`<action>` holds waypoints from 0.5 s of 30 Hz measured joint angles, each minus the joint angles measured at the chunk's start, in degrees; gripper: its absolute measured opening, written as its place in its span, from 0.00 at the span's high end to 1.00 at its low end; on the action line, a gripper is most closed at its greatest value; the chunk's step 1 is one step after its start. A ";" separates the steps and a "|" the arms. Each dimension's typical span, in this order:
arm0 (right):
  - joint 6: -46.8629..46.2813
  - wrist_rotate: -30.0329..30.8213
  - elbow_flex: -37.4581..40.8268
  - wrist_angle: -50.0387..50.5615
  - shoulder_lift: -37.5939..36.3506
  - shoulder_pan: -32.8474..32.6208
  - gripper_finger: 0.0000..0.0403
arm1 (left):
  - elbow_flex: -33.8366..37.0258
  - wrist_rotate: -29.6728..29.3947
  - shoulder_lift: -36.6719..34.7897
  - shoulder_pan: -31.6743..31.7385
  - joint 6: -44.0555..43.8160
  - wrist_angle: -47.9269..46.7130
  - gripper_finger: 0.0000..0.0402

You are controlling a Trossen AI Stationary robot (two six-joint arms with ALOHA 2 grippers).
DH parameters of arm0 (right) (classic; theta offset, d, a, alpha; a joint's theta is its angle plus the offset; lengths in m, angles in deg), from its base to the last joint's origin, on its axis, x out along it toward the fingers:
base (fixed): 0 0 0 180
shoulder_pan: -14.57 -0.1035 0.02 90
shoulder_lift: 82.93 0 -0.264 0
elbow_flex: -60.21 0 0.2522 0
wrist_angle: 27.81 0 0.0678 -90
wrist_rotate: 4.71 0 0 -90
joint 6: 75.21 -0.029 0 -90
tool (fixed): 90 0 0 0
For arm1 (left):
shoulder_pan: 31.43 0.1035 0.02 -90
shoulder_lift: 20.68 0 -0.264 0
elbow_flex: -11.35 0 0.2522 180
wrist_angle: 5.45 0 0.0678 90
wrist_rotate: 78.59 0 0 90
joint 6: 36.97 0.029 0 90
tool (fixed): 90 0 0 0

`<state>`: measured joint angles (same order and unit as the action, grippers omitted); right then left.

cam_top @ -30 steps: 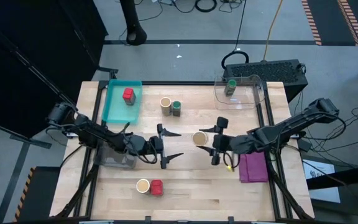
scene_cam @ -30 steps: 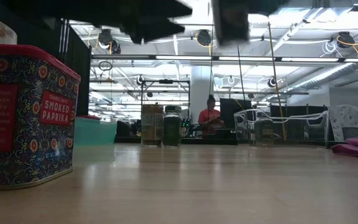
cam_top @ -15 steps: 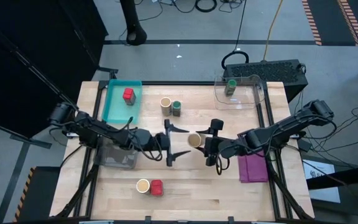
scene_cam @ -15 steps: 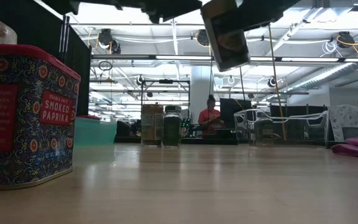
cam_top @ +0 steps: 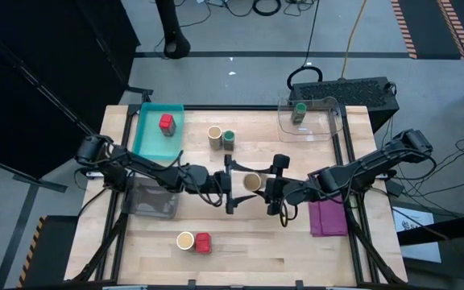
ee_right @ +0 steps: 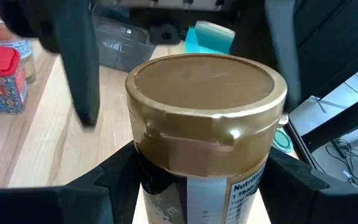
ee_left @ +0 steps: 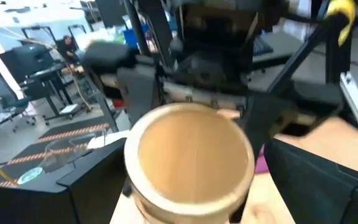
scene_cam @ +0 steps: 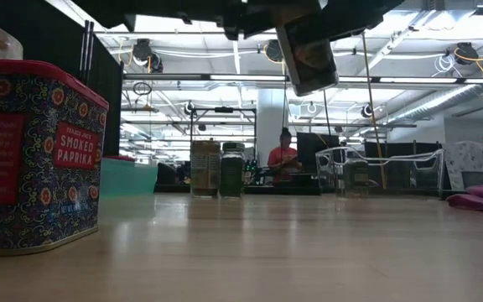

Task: Sort spices by type
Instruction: Put the middle gold seasoning bottle into the black bin

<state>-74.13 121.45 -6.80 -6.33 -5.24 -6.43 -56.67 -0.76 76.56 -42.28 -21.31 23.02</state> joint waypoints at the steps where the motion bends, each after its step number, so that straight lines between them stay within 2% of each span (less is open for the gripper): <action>1: -0.02 -0.02 0.00 0.05 0.00 0.00 0.41 | -0.42 0.00 0.44 0.01 0.30 -0.16 0.08; 8: 0.00 -0.28 0.00 0.16 0.00 -0.02 0.41 | -1.87 0.46 2.47 0.06 1.60 1.47 0.11; 15: 0.15 -0.41 0.00 0.16 0.00 0.00 0.41 | -1.87 -0.52 2.46 0.33 1.63 1.78 0.29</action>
<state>-73.98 121.04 -6.80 -6.17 -5.24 -6.43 -58.53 -1.27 79.02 -41.95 -19.68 24.80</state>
